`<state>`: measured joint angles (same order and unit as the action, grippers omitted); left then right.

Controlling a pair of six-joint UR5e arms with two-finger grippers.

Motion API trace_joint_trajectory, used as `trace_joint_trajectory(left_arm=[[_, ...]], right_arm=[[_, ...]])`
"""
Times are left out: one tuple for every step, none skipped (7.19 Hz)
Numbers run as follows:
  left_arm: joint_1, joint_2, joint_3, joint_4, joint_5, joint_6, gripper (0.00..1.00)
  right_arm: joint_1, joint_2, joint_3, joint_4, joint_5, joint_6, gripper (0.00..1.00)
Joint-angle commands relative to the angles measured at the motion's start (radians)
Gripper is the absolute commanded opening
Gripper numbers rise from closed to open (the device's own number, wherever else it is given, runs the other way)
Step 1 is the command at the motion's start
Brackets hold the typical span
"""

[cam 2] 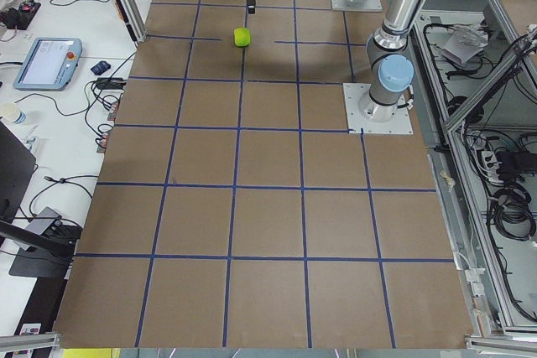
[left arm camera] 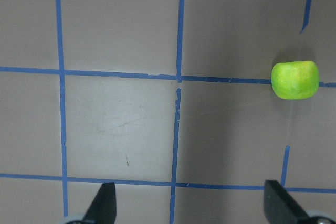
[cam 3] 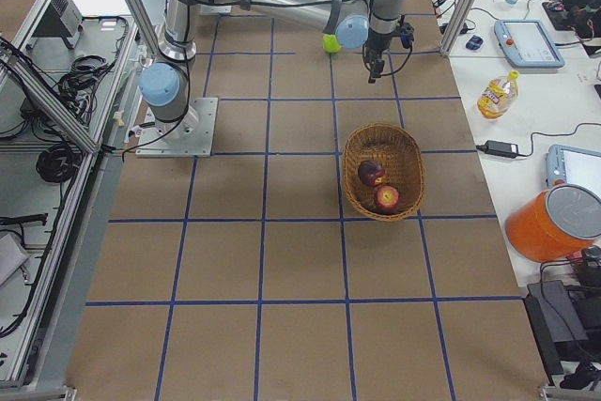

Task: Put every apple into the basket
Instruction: 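Withdraw the left gripper while the right gripper reaches toward the green apple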

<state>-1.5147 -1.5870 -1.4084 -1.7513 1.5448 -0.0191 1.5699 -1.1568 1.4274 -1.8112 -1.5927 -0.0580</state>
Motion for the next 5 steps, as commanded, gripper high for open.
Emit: trace_joint_trajectory(left_arm=[[0.025,0.013,-0.032,0.005,-0.009,0.063,1.0],[0.021,0.006,-0.04,0.034,-0.003,0.065,1.0],[0.025,-0.023,-0.012,0.056,-0.005,0.064,1.0],[0.022,-0.012,-0.038,0.103,0.001,0.062,1.0],[0.022,0.002,-0.04,0.102,0.001,0.064,1.0]], right_arm=[[0.171,0.006,0.036,-0.011,0.004,0.055,1.0],[0.202,0.028,0.051,-0.063,0.063,0.056,1.0],[0.24,0.06,0.054,-0.118,0.074,0.061,1.0],[0.283,0.106,0.054,-0.166,0.082,0.119,1.0],[0.338,0.149,0.053,-0.24,0.088,0.166,1.0]])
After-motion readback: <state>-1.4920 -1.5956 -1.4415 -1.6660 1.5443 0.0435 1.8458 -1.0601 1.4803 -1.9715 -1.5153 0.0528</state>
